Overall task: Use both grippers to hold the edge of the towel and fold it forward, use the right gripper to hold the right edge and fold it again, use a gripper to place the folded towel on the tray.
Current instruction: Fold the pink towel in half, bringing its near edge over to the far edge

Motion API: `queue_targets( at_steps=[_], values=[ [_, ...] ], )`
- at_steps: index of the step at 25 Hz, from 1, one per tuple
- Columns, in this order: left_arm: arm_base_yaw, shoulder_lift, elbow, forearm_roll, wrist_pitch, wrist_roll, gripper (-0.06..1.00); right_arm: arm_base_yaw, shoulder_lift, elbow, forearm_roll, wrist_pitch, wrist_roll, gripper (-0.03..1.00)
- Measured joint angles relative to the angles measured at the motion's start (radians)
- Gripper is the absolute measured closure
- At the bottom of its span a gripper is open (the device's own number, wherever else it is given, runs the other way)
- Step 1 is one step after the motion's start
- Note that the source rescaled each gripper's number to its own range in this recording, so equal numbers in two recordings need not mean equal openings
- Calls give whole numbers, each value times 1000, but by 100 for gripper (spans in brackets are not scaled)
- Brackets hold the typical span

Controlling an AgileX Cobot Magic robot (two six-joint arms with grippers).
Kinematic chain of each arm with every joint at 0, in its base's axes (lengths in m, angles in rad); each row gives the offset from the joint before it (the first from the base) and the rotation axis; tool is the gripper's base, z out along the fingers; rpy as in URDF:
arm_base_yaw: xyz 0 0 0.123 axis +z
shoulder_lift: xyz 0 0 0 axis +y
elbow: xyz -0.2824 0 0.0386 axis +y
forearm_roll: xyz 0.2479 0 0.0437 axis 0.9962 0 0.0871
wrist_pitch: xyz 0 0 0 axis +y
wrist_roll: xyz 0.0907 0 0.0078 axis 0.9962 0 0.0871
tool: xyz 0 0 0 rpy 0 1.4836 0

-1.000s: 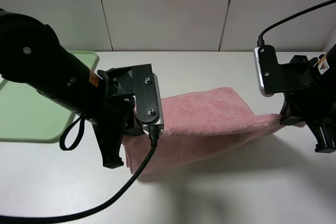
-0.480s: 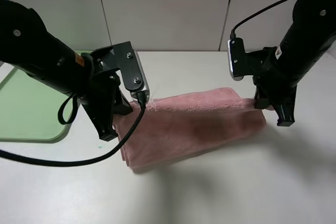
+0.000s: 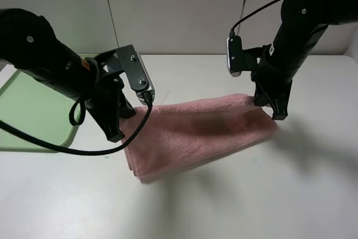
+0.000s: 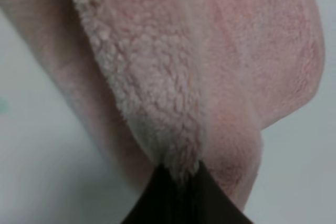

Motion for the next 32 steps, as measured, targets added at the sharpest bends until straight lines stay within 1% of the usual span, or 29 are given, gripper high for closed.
queue_targets(
  at_steps=[2,7,11,15,20,22,23,24,25,26,27,28,29,30,32],
  values=[
    [0,36,0,0,-12,1,94,0,9,-11,-1,-9,0,97],
    [2,78,0,0,-86,2,94,0,25,-14,-9,-15,2,97],
    [22,89,0,0,-146,2,94,0,31,-14,-20,-24,2,97],
    [53,111,0,0,-164,2,94,-20,31,-14,-20,-52,14,97],
    [58,122,-1,-1,-234,2,94,-35,31,-14,-20,-69,48,97],
    [58,123,-1,-1,-263,3,90,-35,31,-14,-28,-94,51,96],
    [58,123,-1,-1,-273,3,85,-35,31,-14,-28,-114,54,89],
    [58,123,-1,-1,-283,3,78,-35,31,-15,-28,-120,62,75],
    [58,123,-1,-3,-289,2,65,-35,31,-16,-28,-122,78,56],
    [58,123,-1,-4,-303,-2,49,-35,31,-16,-29,-127,106,32],
    [58,123,1,-4,-317,-14,33,-35,31,-16,-37,-137,143,18],
    [59,123,4,-4,-343,-32,18,-35,31,-16,-60,-146,182,10],
    [60,123,7,-4,-375,-48,9,-35,31,-16,-86,-149,213,5],
    [60,124,13,-4,-406,-65,3,-35,31,-16,-105,-150,244,1],
    [62,126,19,-5,-438,-78,-2,-35,31,-16,-121,-155,280,-2]
  ],
)
